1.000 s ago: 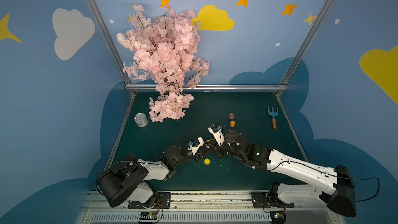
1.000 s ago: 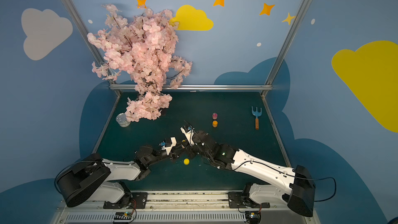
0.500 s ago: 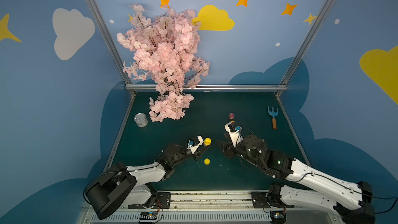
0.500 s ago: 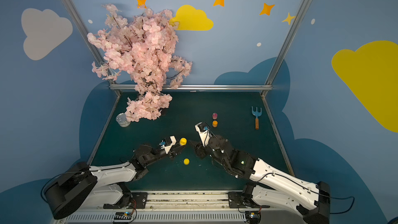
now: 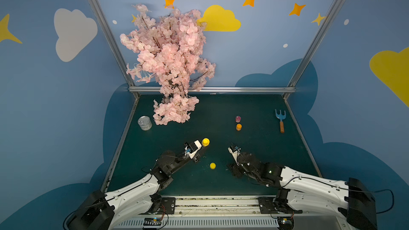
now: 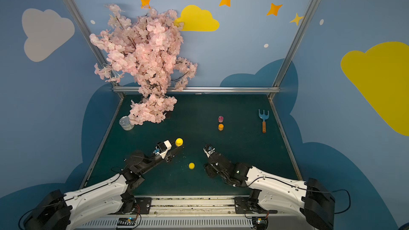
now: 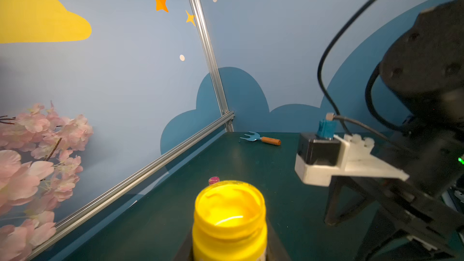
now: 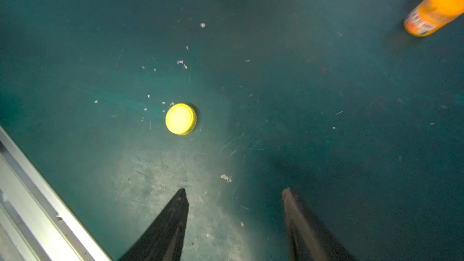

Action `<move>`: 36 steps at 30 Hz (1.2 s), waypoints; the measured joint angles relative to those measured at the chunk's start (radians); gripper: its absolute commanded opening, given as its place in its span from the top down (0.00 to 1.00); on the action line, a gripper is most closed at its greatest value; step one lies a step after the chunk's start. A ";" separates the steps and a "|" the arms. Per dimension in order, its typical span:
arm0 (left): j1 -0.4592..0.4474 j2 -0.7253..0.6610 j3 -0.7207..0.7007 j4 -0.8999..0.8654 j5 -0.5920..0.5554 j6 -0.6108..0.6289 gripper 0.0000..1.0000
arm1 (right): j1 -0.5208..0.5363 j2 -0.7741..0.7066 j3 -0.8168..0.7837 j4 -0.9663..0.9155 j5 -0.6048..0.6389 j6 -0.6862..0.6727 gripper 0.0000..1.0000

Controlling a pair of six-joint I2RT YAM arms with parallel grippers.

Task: Close the paint jar lid
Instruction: Pick up the lid from the center of the board.

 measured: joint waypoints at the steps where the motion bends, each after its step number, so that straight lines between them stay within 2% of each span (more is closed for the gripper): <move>1: -0.002 -0.007 -0.005 -0.005 -0.010 0.003 0.66 | 0.002 0.047 0.019 0.000 -0.012 0.001 0.38; 7: -0.018 -0.045 -0.019 -0.018 -0.052 0.017 0.66 | 0.035 0.274 0.180 0.016 -0.060 -0.015 0.38; 16: -0.023 -0.081 -0.039 -0.020 -0.153 0.036 0.66 | 0.086 0.476 0.303 0.034 -0.060 -0.024 0.39; 24: -0.028 -0.100 -0.047 -0.019 -0.219 0.055 0.66 | 0.090 0.536 0.322 0.021 -0.041 -0.017 0.42; 31: -0.028 -0.102 -0.047 -0.019 -0.238 0.057 0.66 | 0.090 0.577 0.357 0.011 -0.015 -0.009 0.52; 36: -0.028 -0.102 -0.047 -0.019 -0.245 0.057 0.65 | 0.090 0.600 0.360 0.003 0.002 0.006 0.53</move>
